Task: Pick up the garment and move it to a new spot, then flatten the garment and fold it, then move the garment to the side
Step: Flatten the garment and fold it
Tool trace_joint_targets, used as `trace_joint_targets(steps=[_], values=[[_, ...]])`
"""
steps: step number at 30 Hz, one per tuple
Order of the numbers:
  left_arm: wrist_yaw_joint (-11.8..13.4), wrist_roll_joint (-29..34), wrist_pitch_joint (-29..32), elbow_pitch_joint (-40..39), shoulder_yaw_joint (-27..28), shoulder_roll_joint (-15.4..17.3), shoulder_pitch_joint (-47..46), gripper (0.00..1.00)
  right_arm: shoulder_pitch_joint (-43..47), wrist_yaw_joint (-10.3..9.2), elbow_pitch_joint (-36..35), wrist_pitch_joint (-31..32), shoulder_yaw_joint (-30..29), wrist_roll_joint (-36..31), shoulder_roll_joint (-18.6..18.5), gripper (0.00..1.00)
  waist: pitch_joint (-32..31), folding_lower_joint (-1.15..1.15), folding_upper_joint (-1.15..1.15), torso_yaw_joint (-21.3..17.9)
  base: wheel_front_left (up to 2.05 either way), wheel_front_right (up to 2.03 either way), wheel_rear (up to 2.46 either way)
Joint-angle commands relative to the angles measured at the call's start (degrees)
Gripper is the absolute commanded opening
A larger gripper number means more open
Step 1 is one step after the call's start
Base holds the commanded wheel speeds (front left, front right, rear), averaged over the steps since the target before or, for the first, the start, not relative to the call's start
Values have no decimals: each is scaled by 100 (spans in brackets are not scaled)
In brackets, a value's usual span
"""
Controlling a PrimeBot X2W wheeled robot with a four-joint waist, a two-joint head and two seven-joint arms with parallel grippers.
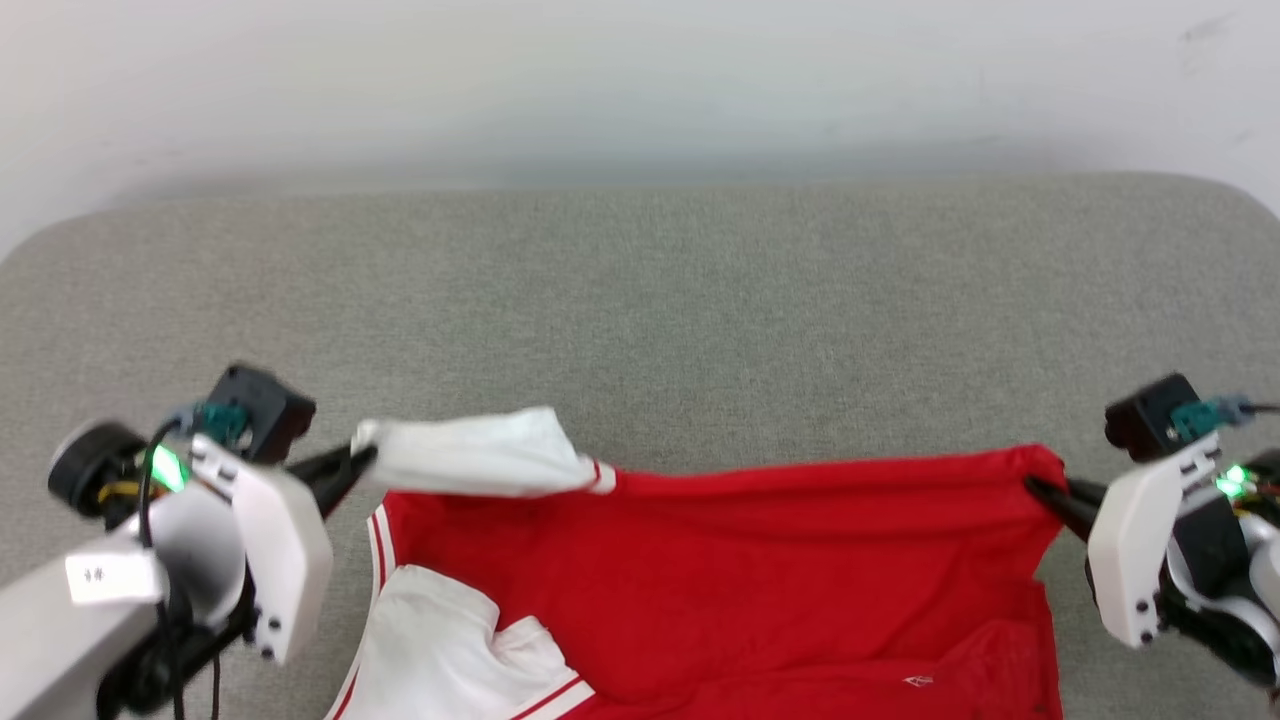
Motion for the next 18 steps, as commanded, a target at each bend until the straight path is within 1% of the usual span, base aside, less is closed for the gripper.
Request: trace_joint_targets(steps=[1, 3, 6, 10, 12, 14, 18], values=[[99, -73, -65, -116, -4, 66, 191, 0, 190, -9, -62, -47, -77, 18, -41, 0, -116, 1, 0, 49, 0, 0, 0], [283, -166, -166, -340, -32, 243, 492, 0, 496, -9, -214, -22, -181, 23, -89, 0, -198, 1, 0, 64, 0, 0, 0], [550, -330, -321, -679, -105, 420, 929, 0, 961, -9, -474, 58, -349, 67, -146, 0, -275, 1, 0, 88, 0, 0, 0], [806, -586, -540, -907, -205, 510, 1478, 0, 1538, -9, -772, 195, -629, 54, -145, 0, -289, 1, 0, 114, 0, 0, 0], [876, -667, -642, -889, -270, 491, 1694, 0, 1770, -9, -863, 258, -757, 27, -92, 0, -255, 1, 0, 117, 0, 0, 0], [899, -764, -734, -809, -326, 377, 1872, 0, 1940, -9, -913, 332, -858, -29, -51, 0, -202, 1, 0, 122, 0, 0, 0], [809, -887, -858, -455, -404, 134, 2055, 0, 2160, -9, -921, 458, -954, -92, 88, 0, -67, 1, 0, 122, 0, 0, 0]])
